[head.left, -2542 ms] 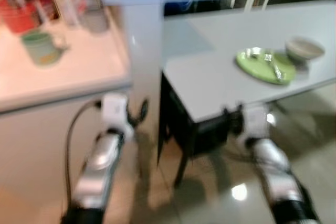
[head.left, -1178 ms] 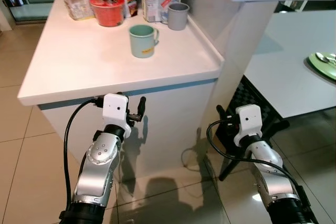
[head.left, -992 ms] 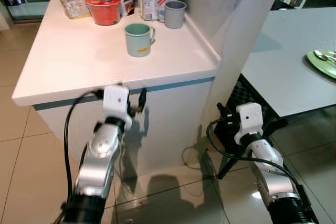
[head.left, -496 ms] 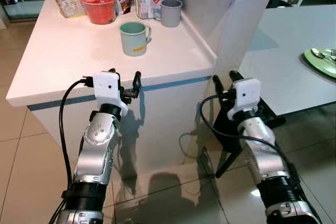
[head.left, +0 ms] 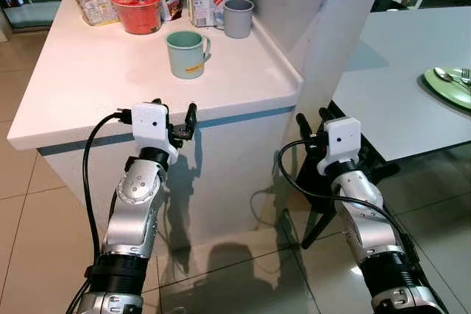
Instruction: Setting the table
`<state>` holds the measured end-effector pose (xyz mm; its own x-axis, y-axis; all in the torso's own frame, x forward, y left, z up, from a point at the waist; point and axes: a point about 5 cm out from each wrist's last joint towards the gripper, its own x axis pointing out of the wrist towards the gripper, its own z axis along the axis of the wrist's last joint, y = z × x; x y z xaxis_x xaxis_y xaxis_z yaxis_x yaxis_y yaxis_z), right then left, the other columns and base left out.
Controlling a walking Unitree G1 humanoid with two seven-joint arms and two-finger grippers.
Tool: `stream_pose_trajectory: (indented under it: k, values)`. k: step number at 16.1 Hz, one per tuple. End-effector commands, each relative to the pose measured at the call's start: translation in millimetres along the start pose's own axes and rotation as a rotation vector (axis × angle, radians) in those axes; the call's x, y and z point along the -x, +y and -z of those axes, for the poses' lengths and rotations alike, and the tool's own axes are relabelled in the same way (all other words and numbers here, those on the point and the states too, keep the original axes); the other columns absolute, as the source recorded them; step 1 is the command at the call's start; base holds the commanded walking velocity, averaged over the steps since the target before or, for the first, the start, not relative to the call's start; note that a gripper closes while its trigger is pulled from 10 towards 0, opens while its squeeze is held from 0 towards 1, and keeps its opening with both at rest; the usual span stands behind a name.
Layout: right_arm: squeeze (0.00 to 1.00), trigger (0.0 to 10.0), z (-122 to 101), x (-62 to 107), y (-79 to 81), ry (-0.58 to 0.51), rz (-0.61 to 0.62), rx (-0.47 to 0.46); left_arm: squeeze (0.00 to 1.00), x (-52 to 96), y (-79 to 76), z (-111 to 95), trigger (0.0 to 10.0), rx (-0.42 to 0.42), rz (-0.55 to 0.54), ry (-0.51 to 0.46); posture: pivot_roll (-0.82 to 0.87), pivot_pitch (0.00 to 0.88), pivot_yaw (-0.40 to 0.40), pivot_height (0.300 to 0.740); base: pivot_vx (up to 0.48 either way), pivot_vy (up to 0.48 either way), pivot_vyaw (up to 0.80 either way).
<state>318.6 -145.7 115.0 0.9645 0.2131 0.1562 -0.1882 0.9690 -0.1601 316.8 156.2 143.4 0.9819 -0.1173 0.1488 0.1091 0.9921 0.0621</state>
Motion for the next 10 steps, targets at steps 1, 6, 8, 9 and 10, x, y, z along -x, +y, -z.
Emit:
stream_pose_trajectory:
  k: [1,6,8,9,10]
  values:
    - [0.0,10.0,3,1.6,-1.5,0.01,0.001,0.011,0.0,-3.3,0.8,-2,10.0,-0.011,-0.001,-0.011,0.04,0.0,-0.034,0.74,0.0,0.0,0.0]
    - [0.0,10.0,9,4.9,-8.1,0.038,0.001,0.027,0.0,-4.1,16.3,3,10.0,-0.021,-0.012,0.012,0.04,0.0,-0.042,0.74,0.0,0.0,0.0]
    - [0.0,10.0,9,6.5,-13.8,0.044,0.002,0.036,0.0,-5.5,24.1,-1,10.0,-0.039,-0.005,0.003,0.03,0.0,-0.043,0.74,0.0,0.0,0.0]
    - [0.0,10.0,11,9.0,-18.7,0.052,0.007,0.043,0.0,-4.6,30.1,-1,10.0,-0.051,-0.001,0.007,0.03,0.0,-0.043,0.74,0.0,0.0,0.0]
    - [0.0,10.0,12,10.7,-21.7,0.058,0.011,0.049,0.0,-4.0,34.5,0,10.0,-0.058,-0.003,0.011,0.03,0.0,-0.044,0.74,0.0,0.0,0.0]
